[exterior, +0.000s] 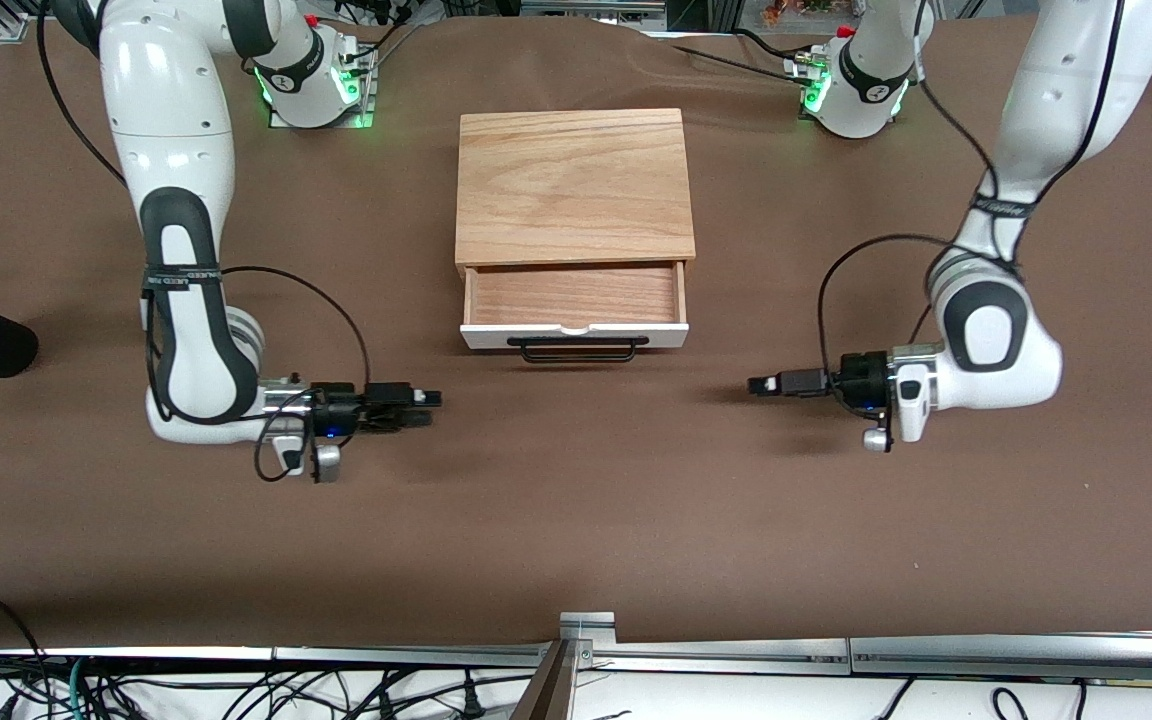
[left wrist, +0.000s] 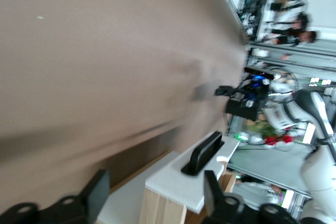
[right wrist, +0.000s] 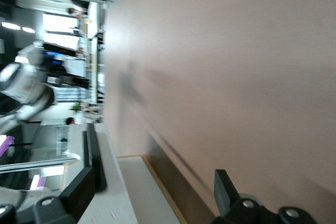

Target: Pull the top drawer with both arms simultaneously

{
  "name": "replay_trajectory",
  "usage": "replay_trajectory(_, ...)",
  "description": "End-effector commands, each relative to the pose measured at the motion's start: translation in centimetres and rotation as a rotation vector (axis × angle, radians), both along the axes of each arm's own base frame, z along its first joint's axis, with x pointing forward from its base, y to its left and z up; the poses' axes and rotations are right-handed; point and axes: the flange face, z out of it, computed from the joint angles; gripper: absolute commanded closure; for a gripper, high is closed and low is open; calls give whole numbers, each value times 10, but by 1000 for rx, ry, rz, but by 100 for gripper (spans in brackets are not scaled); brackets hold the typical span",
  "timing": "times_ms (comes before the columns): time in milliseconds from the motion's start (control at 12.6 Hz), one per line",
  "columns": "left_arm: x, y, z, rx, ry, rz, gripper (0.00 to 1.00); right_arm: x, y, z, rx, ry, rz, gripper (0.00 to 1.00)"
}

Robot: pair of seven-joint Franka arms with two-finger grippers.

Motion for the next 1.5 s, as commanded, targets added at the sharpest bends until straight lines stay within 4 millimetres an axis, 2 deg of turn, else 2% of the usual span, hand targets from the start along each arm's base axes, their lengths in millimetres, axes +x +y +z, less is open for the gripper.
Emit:
replay_trajectory(0,-35,25,84,204,13,-19,0,14,-24,33,-206,24,51,0)
replay_trajectory(317,-68,49,149,445,-10,-123,0,35,-63,89,-520,15,114,0)
replay_trajectory(475,-81,59,180,563,-33,-214,0,38,-70,125,-662,41,115,0)
replay_trajectory(634,-83,69,202,679,-31,-296,0,31,-62,165,-816,67,86,0)
replay_trajectory(713,-81,72,221,747,-42,-331,0,27,-57,193,-903,60,62,0)
replay_trajectory(792,-78,76,245,818,-48,-344,0,21,-63,220,-963,68,9,0)
replay_trajectory(871,-75,78,267,888,-48,-331,0,13,-62,236,-971,75,-17,0)
replay_trajectory(950,-69,81,288,960,-79,-338,0,7,-73,253,-991,61,-28,0)
replay_trajectory(1030,-67,84,296,1012,-103,-360,0,-2,-78,280,-1043,12,-11,0)
replay_trajectory(1188,-64,88,294,1000,-139,-413,0,-22,-104,327,-1130,-66,0,0)
replay_trajectory(1426,-62,88,292,935,-136,-386,0,-67,-145,403,-1124,-121,-104,0)
